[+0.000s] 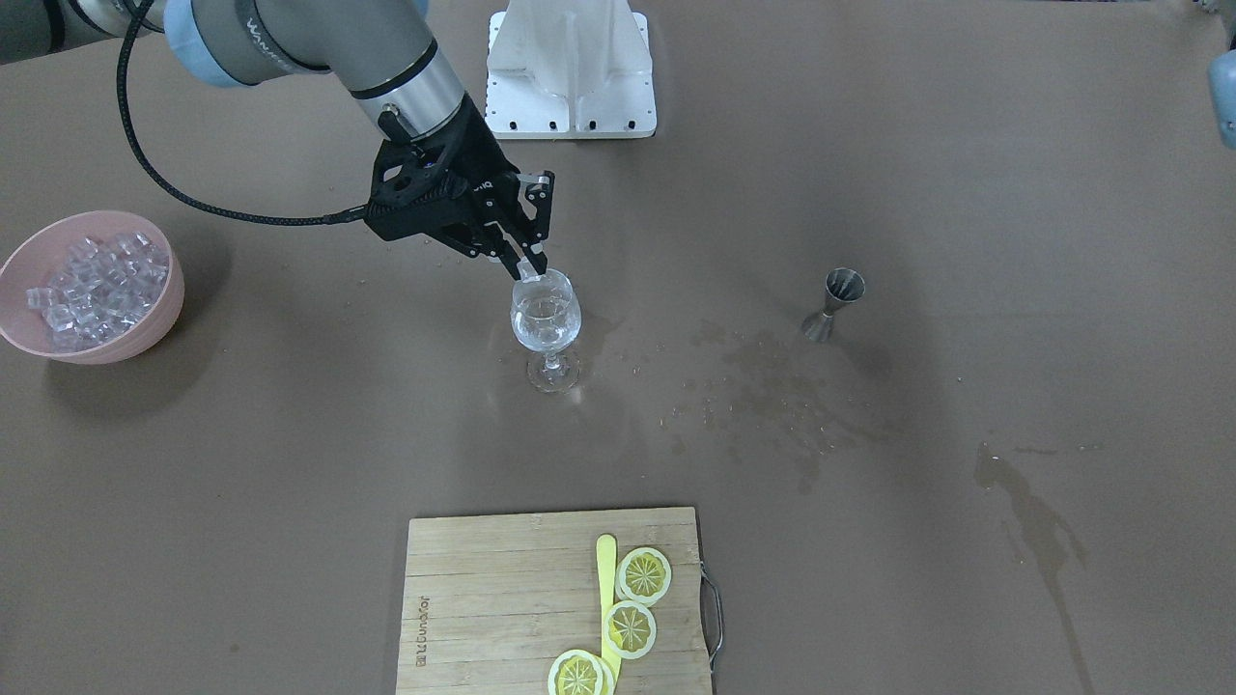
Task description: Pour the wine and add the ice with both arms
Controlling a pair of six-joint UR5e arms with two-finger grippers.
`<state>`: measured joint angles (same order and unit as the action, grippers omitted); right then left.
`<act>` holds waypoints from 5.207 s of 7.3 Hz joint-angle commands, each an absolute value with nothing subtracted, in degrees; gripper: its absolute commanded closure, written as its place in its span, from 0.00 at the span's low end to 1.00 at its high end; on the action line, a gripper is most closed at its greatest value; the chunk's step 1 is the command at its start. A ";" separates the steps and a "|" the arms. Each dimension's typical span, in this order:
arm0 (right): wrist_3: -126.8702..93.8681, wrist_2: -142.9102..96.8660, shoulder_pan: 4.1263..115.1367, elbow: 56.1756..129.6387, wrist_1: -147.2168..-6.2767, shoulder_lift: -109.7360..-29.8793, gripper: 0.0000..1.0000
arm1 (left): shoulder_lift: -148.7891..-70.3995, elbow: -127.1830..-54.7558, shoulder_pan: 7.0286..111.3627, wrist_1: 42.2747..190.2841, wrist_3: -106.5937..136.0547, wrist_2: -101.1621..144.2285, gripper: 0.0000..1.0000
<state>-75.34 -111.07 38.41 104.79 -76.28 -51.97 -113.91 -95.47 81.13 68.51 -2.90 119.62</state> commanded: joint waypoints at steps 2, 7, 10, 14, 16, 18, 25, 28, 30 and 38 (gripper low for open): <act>-75.59 -110.74 38.41 103.45 -73.92 -51.77 0.03 | -113.91 -95.27 81.21 68.64 -2.90 119.62 0.02; -68.44 -130.36 53.10 106.68 -74.97 -61.03 0.00 | -113.91 -95.71 82.79 68.55 -3.60 119.71 0.02; -45.46 -138.79 63.44 108.62 -87.05 -74.82 0.00 | -111.98 -97.47 83.23 68.99 -3.60 119.45 0.02; -2.80 -127.55 78.18 102.52 -93.78 -85.69 0.00 | -109.00 -96.86 87.60 70.22 -3.87 123.37 0.02; -0.09 -127.45 81.56 96.70 -93.69 -86.39 0.00 | -106.88 -91.01 91.65 70.31 -13.65 128.04 0.02; -0.35 -128.32 84.37 94.40 -93.25 -87.79 0.00 | -101.55 -88.07 93.07 74.85 -15.12 128.76 0.02; -0.79 -133.85 87.63 94.92 -93.69 -89.65 0.00 | -92.92 -89.63 93.43 82.09 -14.68 133.50 0.02; -0.79 -133.77 87.80 94.83 -93.69 -89.65 0.00 | -91.23 -91.85 93.60 81.65 -14.59 133.51 0.02; -0.79 -133.77 87.80 94.83 -93.69 -89.65 0.00 | -91.41 -91.76 93.69 81.65 -14.59 133.51 0.02; -0.79 -133.68 87.89 94.83 -93.69 -89.56 0.00 | -91.67 -91.67 93.69 81.65 -14.59 133.42 0.02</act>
